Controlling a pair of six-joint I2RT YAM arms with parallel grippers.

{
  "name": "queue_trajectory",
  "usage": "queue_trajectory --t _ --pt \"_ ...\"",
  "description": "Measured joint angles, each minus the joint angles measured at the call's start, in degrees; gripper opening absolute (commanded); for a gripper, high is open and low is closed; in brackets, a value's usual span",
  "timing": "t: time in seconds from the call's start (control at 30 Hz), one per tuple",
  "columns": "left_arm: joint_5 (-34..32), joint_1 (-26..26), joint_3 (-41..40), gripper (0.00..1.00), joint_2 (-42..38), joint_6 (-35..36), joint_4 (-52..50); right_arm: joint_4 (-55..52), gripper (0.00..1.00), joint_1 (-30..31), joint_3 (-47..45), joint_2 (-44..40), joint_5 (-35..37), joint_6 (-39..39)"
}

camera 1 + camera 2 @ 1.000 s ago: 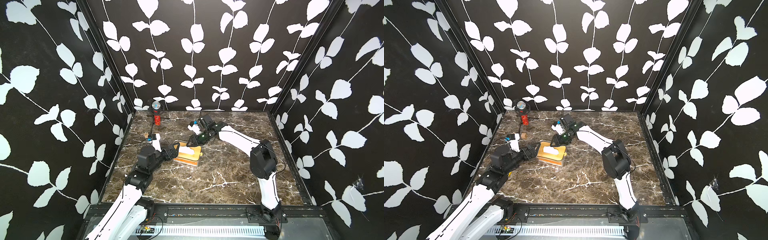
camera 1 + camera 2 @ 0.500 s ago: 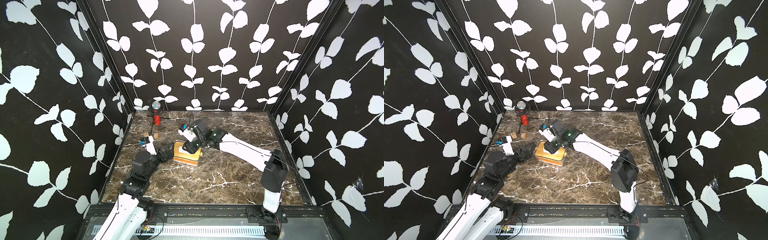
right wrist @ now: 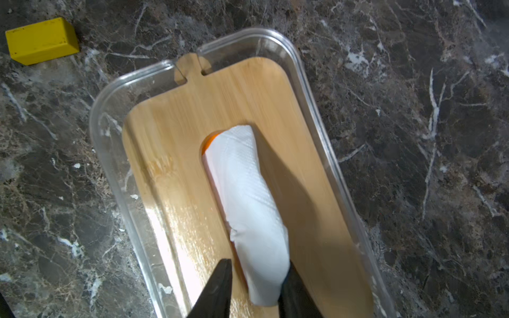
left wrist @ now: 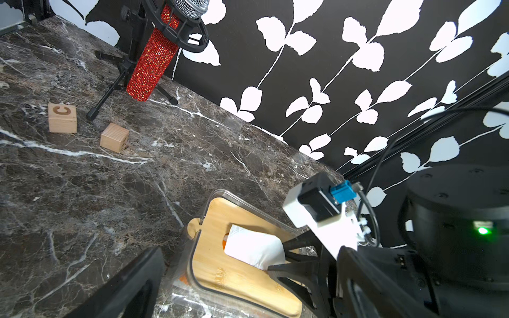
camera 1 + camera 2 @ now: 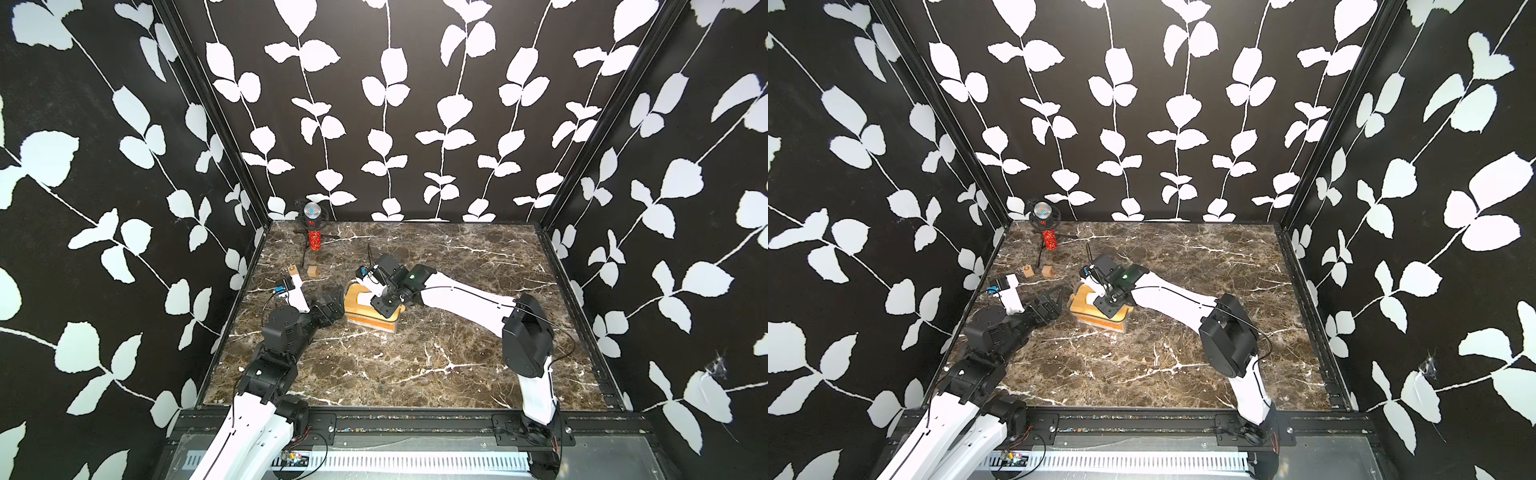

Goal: Put the tissue paper into the tissue box
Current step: Pull the paper towel from the tissue box.

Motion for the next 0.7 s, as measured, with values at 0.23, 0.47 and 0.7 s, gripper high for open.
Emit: queue_trajectory --t 0.23,0.47,0.7 --pt "0.0 0.0 -0.5 0.99 0.0 0.0 -0.2 -1.0 0.0 0.1 1.0 0.6 -0.8 0.0" --pt "0.0 0.0 -0.5 0.99 0.0 0.0 -0.2 -4.1 0.0 -2.8 4.4 0.6 -9.2 1.4" --pt "0.0 0.0 -0.8 0.99 0.0 0.0 -0.2 -7.1 0.0 -8.0 9.7 3.3 -21.2 4.4"
